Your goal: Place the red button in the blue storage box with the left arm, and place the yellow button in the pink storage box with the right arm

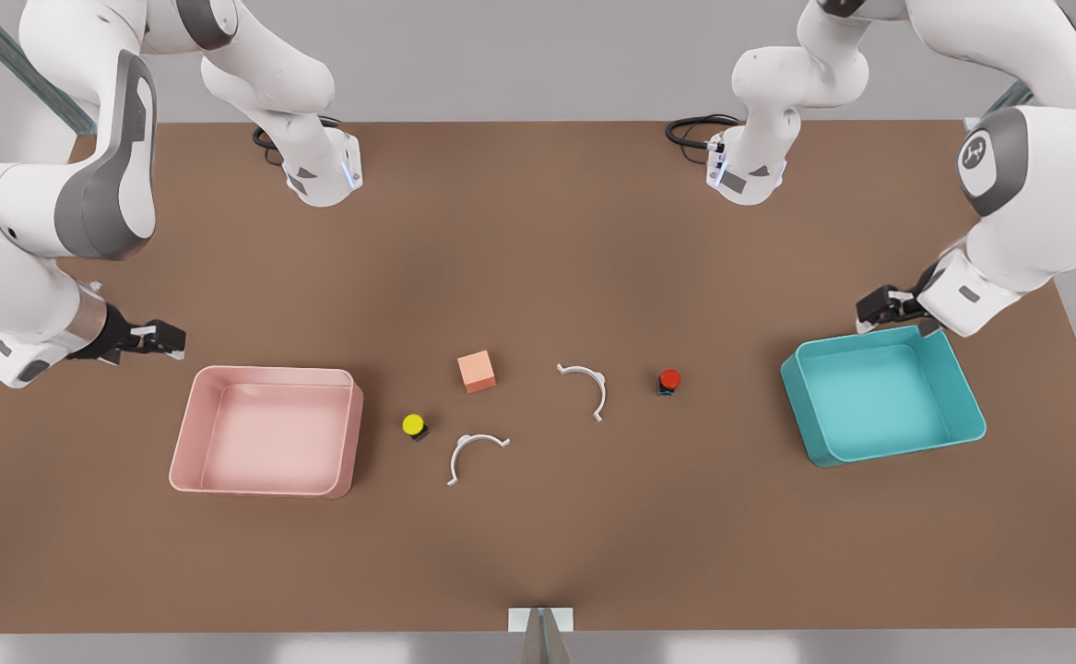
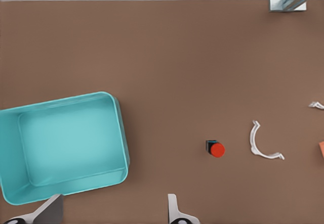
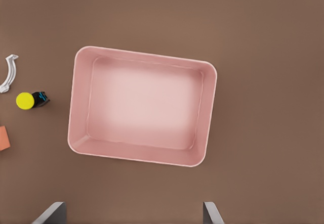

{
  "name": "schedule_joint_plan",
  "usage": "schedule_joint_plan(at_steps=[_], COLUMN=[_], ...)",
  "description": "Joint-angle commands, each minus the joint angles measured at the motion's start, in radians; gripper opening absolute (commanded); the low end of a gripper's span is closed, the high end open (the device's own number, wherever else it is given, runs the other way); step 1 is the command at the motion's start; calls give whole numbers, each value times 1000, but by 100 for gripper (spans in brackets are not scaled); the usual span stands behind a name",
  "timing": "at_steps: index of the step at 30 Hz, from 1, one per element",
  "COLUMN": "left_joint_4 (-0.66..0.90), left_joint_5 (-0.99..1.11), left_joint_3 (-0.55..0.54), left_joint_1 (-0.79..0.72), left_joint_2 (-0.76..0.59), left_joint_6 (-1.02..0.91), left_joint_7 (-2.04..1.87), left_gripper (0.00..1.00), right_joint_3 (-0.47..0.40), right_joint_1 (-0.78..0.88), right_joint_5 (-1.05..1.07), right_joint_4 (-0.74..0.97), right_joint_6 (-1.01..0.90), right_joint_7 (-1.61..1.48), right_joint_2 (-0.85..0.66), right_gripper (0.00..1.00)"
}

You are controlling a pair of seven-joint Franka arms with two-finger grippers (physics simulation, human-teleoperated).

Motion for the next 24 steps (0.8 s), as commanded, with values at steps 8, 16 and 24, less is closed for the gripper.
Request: schedule_joint_plan(at_steps=[8,16,24], left_joint_4=[-205,-601,-680], left_joint_5=[-1,-24,-38], left_joint_3=[-2,-3,-5], left_joint_1=[-307,-376,-406], left_joint_2=[174,229,300], left_joint_6=[481,1010,1061], left_joint_7=[264,191,159], left_gripper=[100,100,100], right_joint_3=[68,71,68], right_joint_1=[80,276,405], right_joint_5=[0,15,-85], right_joint_4=[0,-1,-88], right_joint_6=[77,413,439], right_joint_7=[4,191,415], right_joint_2=[94,365,427], right_gripper=[100,100,100])
